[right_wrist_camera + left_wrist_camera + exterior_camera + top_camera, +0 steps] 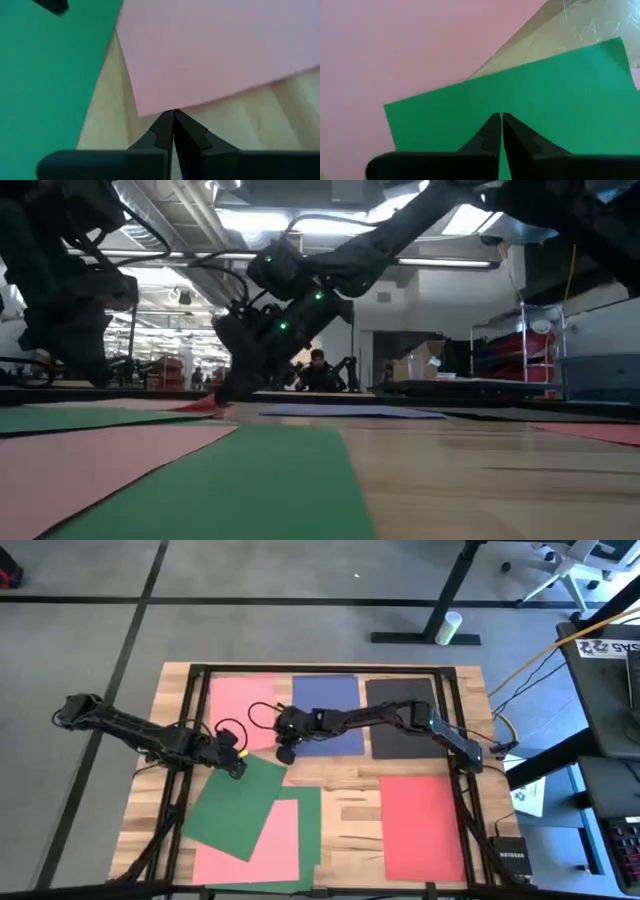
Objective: Organize paper
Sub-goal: Move the pink paper to the top left of the table, then stack the pink paper on top of the other pink paper on the table
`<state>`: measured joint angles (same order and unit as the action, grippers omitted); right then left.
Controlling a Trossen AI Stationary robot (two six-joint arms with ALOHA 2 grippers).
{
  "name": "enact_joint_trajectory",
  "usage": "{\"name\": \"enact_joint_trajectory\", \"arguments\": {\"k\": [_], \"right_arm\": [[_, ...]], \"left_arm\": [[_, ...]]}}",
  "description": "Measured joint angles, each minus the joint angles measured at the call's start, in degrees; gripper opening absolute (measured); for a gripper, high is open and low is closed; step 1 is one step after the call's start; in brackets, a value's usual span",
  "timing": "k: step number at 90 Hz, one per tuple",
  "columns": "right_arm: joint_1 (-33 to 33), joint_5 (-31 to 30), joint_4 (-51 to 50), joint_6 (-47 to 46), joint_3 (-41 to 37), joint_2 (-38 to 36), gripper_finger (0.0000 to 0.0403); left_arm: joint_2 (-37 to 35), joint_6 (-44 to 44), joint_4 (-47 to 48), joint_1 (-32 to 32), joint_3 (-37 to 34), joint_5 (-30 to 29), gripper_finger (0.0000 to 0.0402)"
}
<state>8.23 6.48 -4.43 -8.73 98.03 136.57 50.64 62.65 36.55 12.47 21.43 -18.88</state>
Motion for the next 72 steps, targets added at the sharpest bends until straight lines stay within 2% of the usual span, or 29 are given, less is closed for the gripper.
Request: {"name": "enact_joint_trajectory", "arguments": {"k": [9,19,46,72], "right_arm": [[-0.02,2.15,-0.09,0.05,0.34,0.09,0.0],[-0.45,1.91,-1.44,2.05,0.34,-0.33,0.0],[-4.09,-2.87,-6.5,9.05,0.36,-5.15,0.0],[-11.63,-8.77,-13.73,13.47,0.36,-8.66,0.0]], "left_arm": [[0.01,-0.18,-0.06,0.0,0.0,-0.14,0.0],[-0.01,-0.97,-0.3,0.39,0.0,-0.53,0.0],[0.02,-1.57,-2.12,3.01,0.0,-1.05,0.0],[0.02,-3.7,-7.35,6.36,0.0,-1.06,0.0]]}}
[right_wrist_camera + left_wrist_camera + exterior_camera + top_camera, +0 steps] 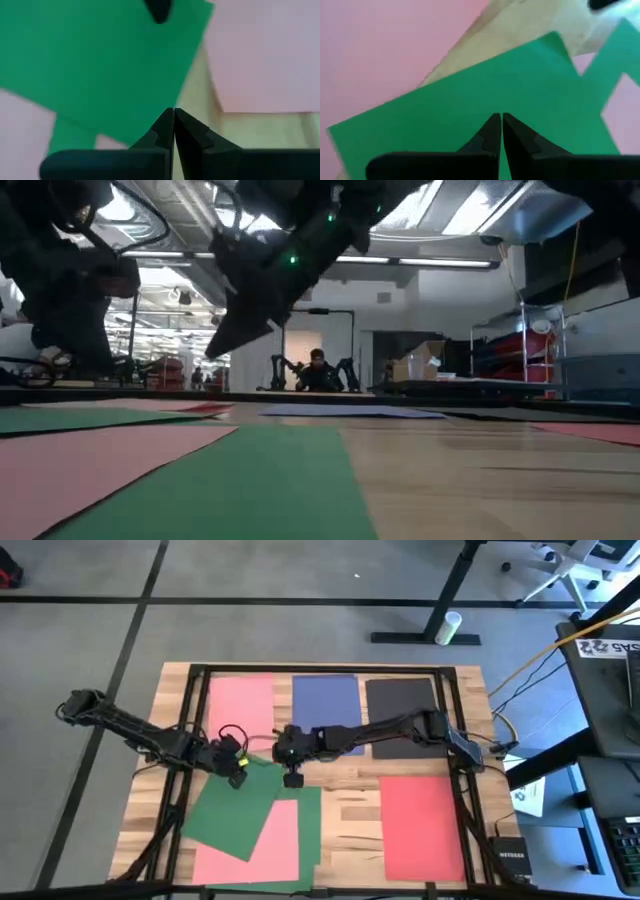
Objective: Organize paper
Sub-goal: Stack the pink paper on top of the other pink paper on the table
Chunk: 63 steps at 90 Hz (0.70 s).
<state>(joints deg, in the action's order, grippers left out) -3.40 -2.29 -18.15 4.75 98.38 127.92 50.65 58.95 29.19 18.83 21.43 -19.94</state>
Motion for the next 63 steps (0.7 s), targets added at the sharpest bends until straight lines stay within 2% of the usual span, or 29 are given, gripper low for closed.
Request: {"name": "enact_joint_trajectory", "arguments": {"k": [24,38,63], "right_arm": [[-7.47,-2.85,-7.59,-0.1,-0.02,-1.16,0.0],[-12.21,-3.53,-10.69,-2.41,-0.02,-1.46,0.0],[-18.01,-8.75,-13.6,-9.83,-0.04,-1.77,0.0]], "left_arm": [[-0.02,-1.75,-3.65,2.39,0.0,0.14,0.0],[0.02,-3.27,-6.59,4.62,0.0,2.72,0.0],[0.1,-5.63,-16.06,14.62,0.0,6.0,0.0]]}}
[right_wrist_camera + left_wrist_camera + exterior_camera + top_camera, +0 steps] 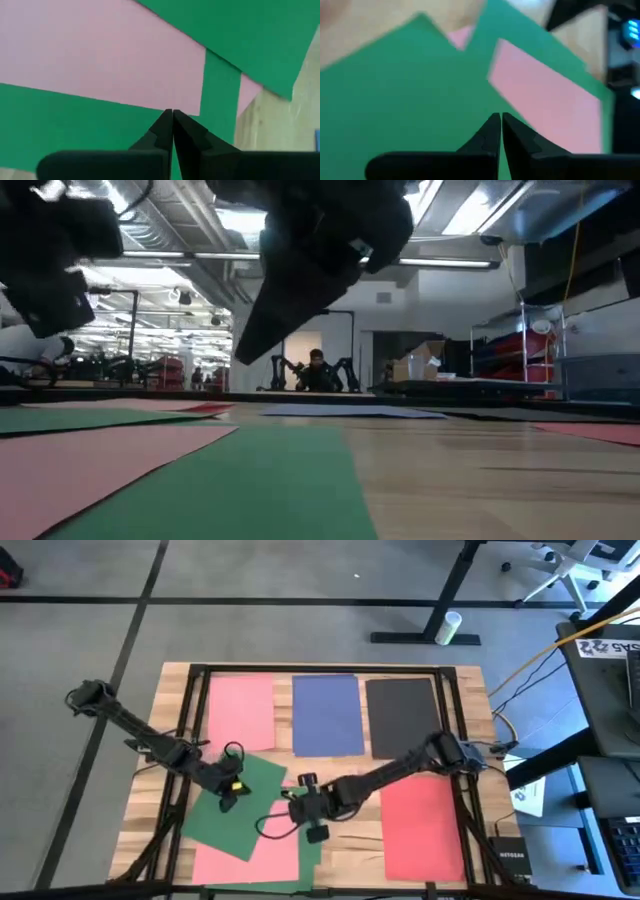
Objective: Organize paper
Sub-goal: Stack the pink paper on top of the other pink paper on the table
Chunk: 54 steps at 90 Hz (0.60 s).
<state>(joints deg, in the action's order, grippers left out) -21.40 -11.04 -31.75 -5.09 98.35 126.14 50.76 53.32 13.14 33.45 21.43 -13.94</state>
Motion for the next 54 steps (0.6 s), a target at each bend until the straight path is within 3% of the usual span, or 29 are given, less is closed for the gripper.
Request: {"name": "enact_joint_trajectory", "arguments": {"k": [25,54], "right_arm": [[-4.12,-1.59,0.41,-4.35,0.0,-0.02,0.0],[-7.73,-3.91,2.11,-5.67,0.0,-0.02,0.0001]], "left_arm": [[7.43,4.5,-6.6,10.35,0.0,-0.03,0.0],[23.6,5.29,-8.3,13.94,5.04,-0.17,0.0]]}}
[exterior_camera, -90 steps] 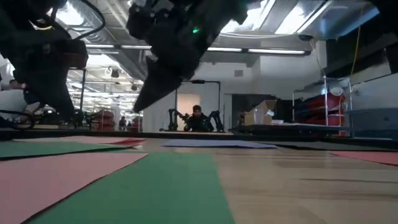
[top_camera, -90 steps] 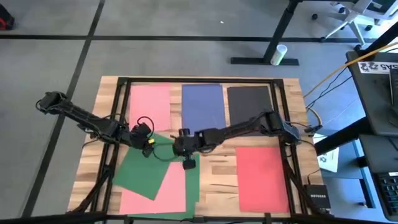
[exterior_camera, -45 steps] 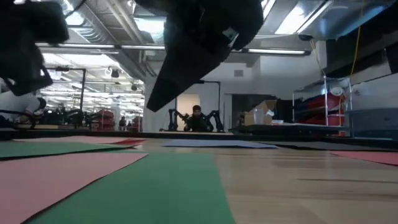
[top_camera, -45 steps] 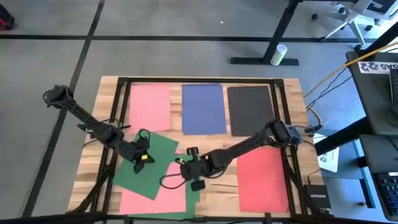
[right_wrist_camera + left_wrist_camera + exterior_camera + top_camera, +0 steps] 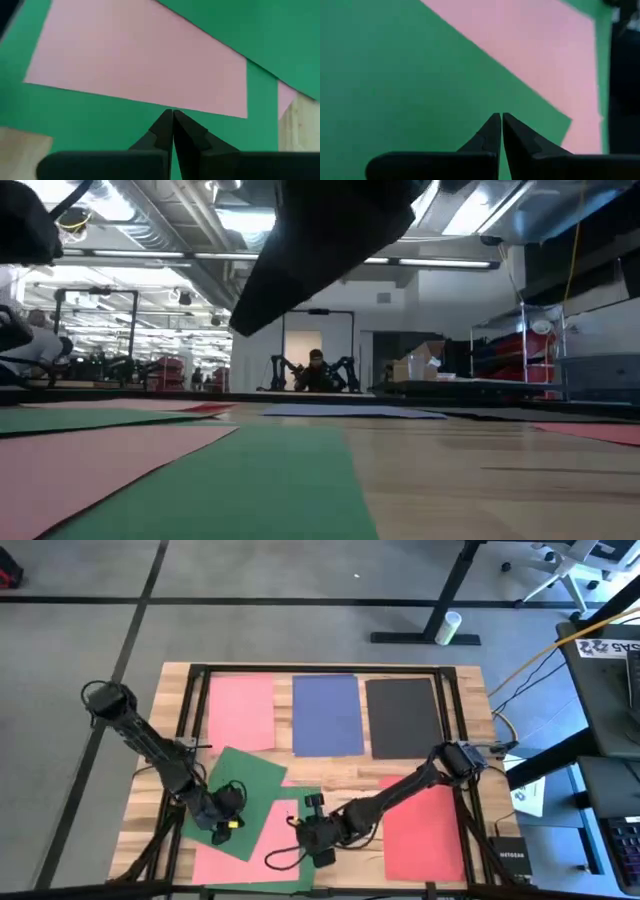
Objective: Organize paper
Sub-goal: Stack the pink paper on top of the other pink paper on the table
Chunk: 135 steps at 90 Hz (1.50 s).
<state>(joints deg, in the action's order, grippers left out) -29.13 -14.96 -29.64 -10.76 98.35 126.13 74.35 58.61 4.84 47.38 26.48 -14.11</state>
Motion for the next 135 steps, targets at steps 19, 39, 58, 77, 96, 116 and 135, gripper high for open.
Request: {"name": "enact_joint_trajectory", "arguments": {"k": [19,39,58,77,96,116,135], "right_arm": [[-2.31,1.46,0.44,-1.01,0.0,0.02,0.0001],[-4.1,1.04,4.83,-0.35,0.0,0.16,0.0001],[-5.09,1.54,7.56,0.91,0.0,1.49,0.0027],[-5.78,6.85,13.28,1.39,-0.04,5.54,0.0099],[-7.07,4.78,14.19,5.61,-0.04,8.71,0.0131],[-6.65,1.31,19.1,5.21,0.03,8.96,0.0131],[-6.5,3.89,19.11,4.96,1.02,8.96,0.0131]], "left_arm": [[7.21,2.01,-0.14,-0.16,1.61,-0.21,0.0],[10.1,4.92,-1.26,-1.96,1.86,-2.06,0.0],[10.38,5.78,-1.01,-4.12,1.49,-3.89,0.0],[10.35,7.0,-1.03,-5.49,0.46,-5.56,0.0],[10.38,6.55,-1.44,-5.43,0.29,-5.63,0.0],[10.42,6.55,-1.51,-5.45,0.24,-5.51,0.0],[10.46,6.44,-1.57,-5.45,0.24,-5.46,0.0]]}}
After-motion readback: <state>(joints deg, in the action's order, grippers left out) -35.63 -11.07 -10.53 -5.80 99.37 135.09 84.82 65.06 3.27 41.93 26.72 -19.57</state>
